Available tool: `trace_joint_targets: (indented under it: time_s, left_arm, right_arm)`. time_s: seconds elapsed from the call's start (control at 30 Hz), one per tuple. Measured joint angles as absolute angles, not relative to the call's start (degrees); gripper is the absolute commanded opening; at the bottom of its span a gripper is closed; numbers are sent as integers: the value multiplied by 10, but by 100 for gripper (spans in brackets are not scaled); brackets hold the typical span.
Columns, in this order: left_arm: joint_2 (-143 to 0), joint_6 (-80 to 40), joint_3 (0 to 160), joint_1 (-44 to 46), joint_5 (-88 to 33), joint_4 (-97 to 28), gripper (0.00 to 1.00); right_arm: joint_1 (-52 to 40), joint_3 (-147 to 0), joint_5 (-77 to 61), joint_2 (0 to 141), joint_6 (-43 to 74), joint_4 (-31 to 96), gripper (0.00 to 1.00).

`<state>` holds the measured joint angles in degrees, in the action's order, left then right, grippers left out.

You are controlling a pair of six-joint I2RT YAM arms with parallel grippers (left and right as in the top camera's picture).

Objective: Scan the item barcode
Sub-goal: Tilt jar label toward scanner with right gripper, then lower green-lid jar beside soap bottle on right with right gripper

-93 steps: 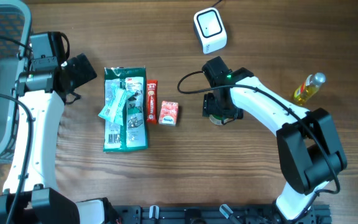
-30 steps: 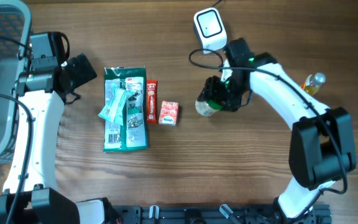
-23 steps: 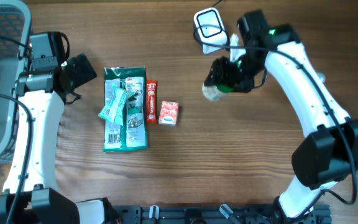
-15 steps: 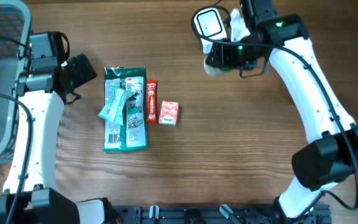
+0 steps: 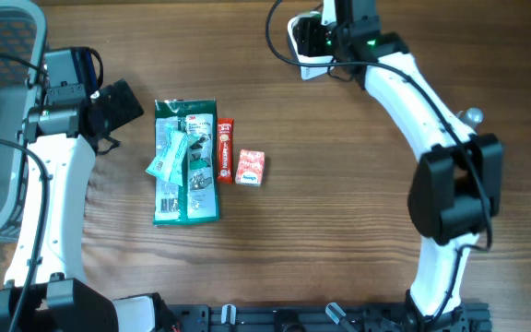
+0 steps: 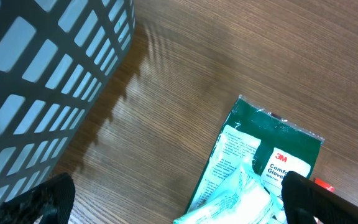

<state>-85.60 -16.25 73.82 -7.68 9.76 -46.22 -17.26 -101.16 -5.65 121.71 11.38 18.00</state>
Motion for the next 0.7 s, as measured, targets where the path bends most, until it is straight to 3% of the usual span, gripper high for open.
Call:
trace_joint_targets:
  time_s: [0.33, 0.7]
  left_arm:
    - [-856, -163, 738, -77, 98, -462, 100]
    - [-856, -163, 738, -77, 98, -462, 100]
  right_arm:
    - [-173, -1005, -6, 1279, 112, 9, 34]
    - [-173, -1005, -3, 1303, 112, -29, 36]
